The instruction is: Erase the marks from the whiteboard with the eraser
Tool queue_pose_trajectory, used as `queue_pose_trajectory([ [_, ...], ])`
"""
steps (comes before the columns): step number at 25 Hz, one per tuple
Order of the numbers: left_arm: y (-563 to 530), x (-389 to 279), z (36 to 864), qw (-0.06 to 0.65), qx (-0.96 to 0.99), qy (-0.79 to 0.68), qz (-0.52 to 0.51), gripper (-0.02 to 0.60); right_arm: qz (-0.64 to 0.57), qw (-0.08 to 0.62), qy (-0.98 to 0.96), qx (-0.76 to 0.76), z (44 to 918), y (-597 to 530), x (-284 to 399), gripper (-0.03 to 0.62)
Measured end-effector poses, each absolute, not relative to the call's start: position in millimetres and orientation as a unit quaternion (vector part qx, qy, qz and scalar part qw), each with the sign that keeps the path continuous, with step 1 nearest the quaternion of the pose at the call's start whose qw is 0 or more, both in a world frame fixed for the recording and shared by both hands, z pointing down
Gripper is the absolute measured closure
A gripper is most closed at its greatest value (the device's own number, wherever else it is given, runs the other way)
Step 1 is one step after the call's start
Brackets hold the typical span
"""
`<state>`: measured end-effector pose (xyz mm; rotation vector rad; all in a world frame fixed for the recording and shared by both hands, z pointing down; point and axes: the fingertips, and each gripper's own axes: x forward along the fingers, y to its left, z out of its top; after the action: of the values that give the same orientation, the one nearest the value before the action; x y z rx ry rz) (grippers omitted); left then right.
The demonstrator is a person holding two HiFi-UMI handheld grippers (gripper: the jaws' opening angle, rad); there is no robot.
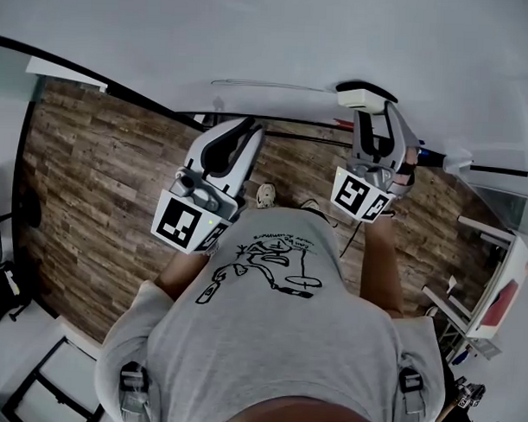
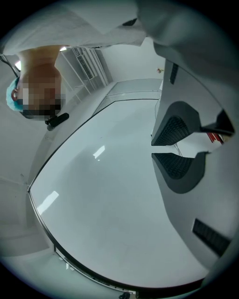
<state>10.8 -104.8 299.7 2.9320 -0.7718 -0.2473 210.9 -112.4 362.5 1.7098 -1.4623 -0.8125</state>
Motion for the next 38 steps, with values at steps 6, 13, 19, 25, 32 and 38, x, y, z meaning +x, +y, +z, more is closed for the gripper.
queue_pose_trajectory([
  [6, -103.5, 12.4, 300.9, 0.051, 0.964, -0.250, -0.079, 0.520, -0.314, 0.366, -0.573, 0.663, 369.7, -114.1, 206.4, 0.367],
  [13, -103.4, 11.7, 303.1, 0.052, 0.963, -0.254, -0.074, 0.520, -0.316, 0.368, -0.576, 0.659, 379.6, -115.6, 202.1, 0.367],
  [19, -104.1, 11.6, 304.0, 0.052, 0.963, -0.256, -0.072, 0.520, -0.314, 0.370, -0.578, 0.656, 385.4, -117.7, 199.6, 0.367],
  [25, -102.8, 10.4, 304.0, 0.052, 0.962, -0.258, -0.072, 0.520, -0.312, 0.373, -0.580, 0.654, 390.1, -118.3, 196.6, 0.367],
  [32, -102.0, 10.7, 304.6, 0.052, 0.962, -0.260, -0.070, 0.520, -0.311, 0.377, -0.582, 0.650, 396.4, -119.7, 194.2, 0.367],
  [38, -102.4, 7.5, 305.0, 0.053, 0.960, -0.264, -0.070, 0.520, -0.310, 0.380, -0.583, 0.648, 403.4, -121.4, 190.3, 0.367],
])
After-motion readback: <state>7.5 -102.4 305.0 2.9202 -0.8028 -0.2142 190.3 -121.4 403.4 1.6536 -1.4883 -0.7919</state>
